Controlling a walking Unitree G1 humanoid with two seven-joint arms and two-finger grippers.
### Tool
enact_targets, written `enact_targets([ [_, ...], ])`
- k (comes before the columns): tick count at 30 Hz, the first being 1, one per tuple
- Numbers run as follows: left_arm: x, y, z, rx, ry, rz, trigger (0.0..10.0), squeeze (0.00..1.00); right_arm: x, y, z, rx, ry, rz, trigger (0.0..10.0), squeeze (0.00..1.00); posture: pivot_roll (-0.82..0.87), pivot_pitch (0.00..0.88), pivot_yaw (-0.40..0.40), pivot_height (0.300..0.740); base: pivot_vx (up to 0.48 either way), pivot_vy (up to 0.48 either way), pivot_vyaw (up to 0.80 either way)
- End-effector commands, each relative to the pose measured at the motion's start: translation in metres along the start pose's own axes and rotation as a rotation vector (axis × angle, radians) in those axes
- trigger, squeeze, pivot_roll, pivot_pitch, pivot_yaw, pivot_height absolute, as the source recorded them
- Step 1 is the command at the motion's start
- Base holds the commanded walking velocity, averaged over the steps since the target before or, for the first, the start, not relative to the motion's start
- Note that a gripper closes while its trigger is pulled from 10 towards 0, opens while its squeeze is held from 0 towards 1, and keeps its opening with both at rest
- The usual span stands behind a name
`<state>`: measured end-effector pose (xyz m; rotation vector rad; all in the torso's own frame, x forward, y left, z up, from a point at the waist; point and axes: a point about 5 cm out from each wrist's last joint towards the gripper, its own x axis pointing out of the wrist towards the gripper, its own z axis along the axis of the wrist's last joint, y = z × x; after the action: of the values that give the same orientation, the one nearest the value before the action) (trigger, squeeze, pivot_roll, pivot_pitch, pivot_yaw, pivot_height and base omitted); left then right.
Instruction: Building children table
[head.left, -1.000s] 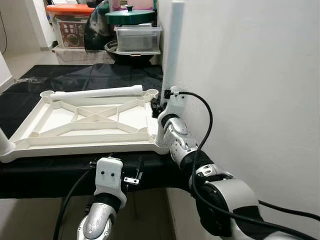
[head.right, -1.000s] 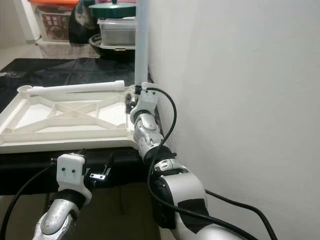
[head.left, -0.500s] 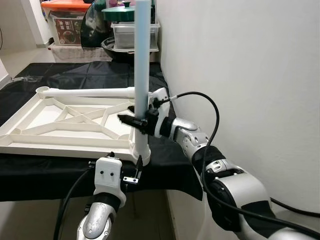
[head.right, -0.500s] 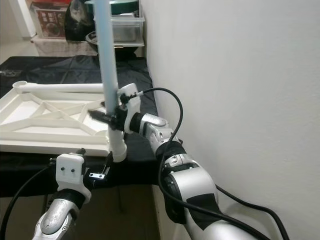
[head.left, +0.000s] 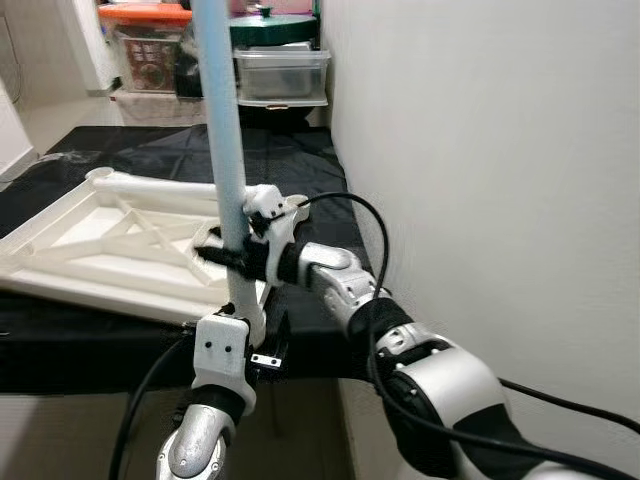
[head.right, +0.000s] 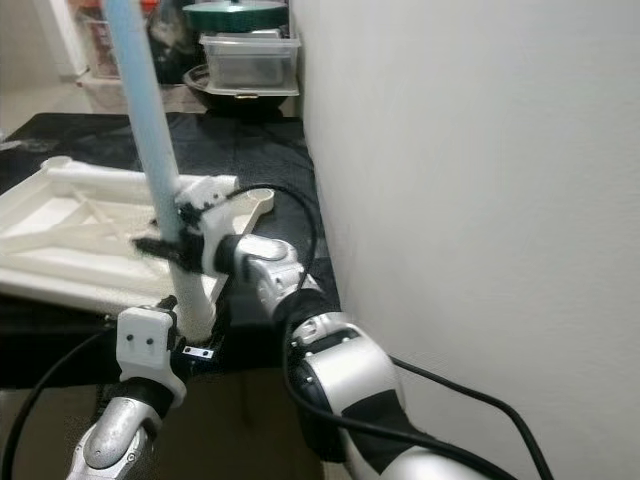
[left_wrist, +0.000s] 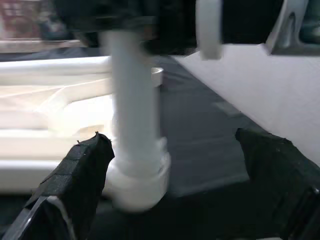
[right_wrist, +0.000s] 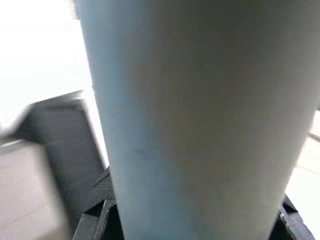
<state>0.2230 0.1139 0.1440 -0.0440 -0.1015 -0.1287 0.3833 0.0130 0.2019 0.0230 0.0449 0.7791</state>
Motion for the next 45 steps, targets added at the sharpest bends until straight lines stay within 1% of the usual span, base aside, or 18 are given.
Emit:
enact_targets([
  [1,-0.001,0.000,-0.002,0.006,0.005,0.004,10.0,0.00,-0.010,-0.026,-0.016,0.083,0.085,-0.275,0.0,0.00,0.03,0.000,-0.064,0.740,0.000,0.000,0.00],
  [3,-0.001,-0.001,-0.002,0.005,0.008,0.000,10.0,0.00,-0.022,-0.047,-0.023,0.158,0.100,-0.524,0.0,0.00,0.02,0.000,-0.062,0.740,0.000,0.000,0.00],
  [6,0.000,-0.002,-0.003,0.004,0.008,-0.005,10.0,0.00,-0.033,-0.059,-0.032,0.248,0.113,-0.724,0.0,0.00,0.02,0.000,-0.062,0.740,0.000,0.000,0.00],
  [13,0.000,-0.002,-0.003,0.004,0.009,-0.006,10.0,0.00,-0.033,-0.050,-0.041,0.335,0.102,-0.864,0.0,0.00,0.02,0.000,-0.062,0.740,0.000,0.000,0.00],
  [14,0.000,-0.002,-0.003,0.003,0.009,-0.005,10.0,0.00,-0.027,-0.041,-0.039,0.346,0.078,-0.829,8.5,0.00,0.02,0.000,-0.062,0.740,0.000,0.000,0.00],
  [15,0.000,-0.001,-0.003,0.003,0.009,-0.004,10.0,0.00,-0.021,-0.031,-0.036,0.339,0.051,-0.775,10.0,0.00,0.02,0.000,-0.062,0.740,0.000,0.000,0.00],
  [16,0.000,-0.001,-0.003,0.003,0.009,-0.004,10.0,0.00,-0.021,-0.031,-0.036,0.339,0.051,-0.775,10.0,0.00,0.02,0.000,-0.062,0.740,0.000,0.000,0.00],
  [17,-0.001,-0.001,-0.003,0.003,0.010,-0.003,10.0,0.00,-0.013,-0.019,-0.029,0.325,0.000,-0.663,10.0,1.00,0.02,0.000,-0.062,0.740,0.000,0.000,0.00],
  [21,-0.001,-0.001,-0.003,0.005,0.010,-0.003,10.0,0.00,-0.009,-0.014,-0.022,0.309,-0.038,-0.608,10.0,1.00,0.02,0.000,-0.062,0.740,0.000,0.000,0.00],
  [22,-0.001,-0.001,-0.003,0.004,0.010,-0.004,10.0,0.00,-0.004,-0.008,-0.011,0.275,-0.102,-0.492,10.0,0.00,0.02,0.000,-0.062,0.740,0.000,0.000,0.00],
  [28,0.000,-0.001,-0.003,0.003,0.009,-0.006,10.0,0.00,-0.001,0.002,-0.004,0.271,-0.144,-0.169,10.0,0.00,0.02,0.000,-0.062,0.740,0.000,0.000,0.00],
  [30,0.000,0.000,-0.002,0.003,0.007,-0.004,10.0,0.00,-0.005,0.006,-0.006,0.230,-0.103,0.114,10.0,0.00,0.02,0.000,-0.055,0.740,0.000,0.000,0.00],
  [31,0.000,0.000,-0.002,0.003,0.007,-0.004,10.0,0.00,-0.005,0.006,-0.006,0.230,-0.103,0.114,10.0,0.00,0.02,0.000,-0.055,0.740,0.000,0.000,0.00],
  [32,0.001,0.000,-0.001,0.002,0.004,-0.004,10.0,0.00,-0.011,0.003,-0.007,0.163,-0.069,0.267,10.0,0.00,0.02,0.000,-0.051,0.740,0.000,0.000,0.00],
  [38,0.001,0.001,0.000,0.001,0.001,-0.006,10.0,0.00,-0.022,0.011,-0.007,0.026,0.019,0.630,10.0,0.00,0.02,0.000,-0.049,0.740,0.000,0.000,0.00],
  [42,0.001,0.001,0.000,0.001,0.000,-0.004,10.0,0.00,-0.019,0.017,-0.005,-0.009,0.035,0.668,10.0,0.00,0.02,0.000,-0.049,0.740,0.000,0.000,0.00],
  [43,0.001,0.001,0.000,0.000,0.001,-0.004,10.0,0.00,-0.019,0.021,-0.004,-0.004,0.037,0.705,8.9,0.00,0.02,0.000,-0.049,0.740,0.000,0.000,0.00],
  [45,0.001,0.000,0.000,0.000,0.002,-0.005,10.0,0.00,-0.019,0.023,-0.004,0.003,0.036,0.730,8.9,0.00,0.02,0.000,-0.049,0.740,0.000,0.000,0.00],
])
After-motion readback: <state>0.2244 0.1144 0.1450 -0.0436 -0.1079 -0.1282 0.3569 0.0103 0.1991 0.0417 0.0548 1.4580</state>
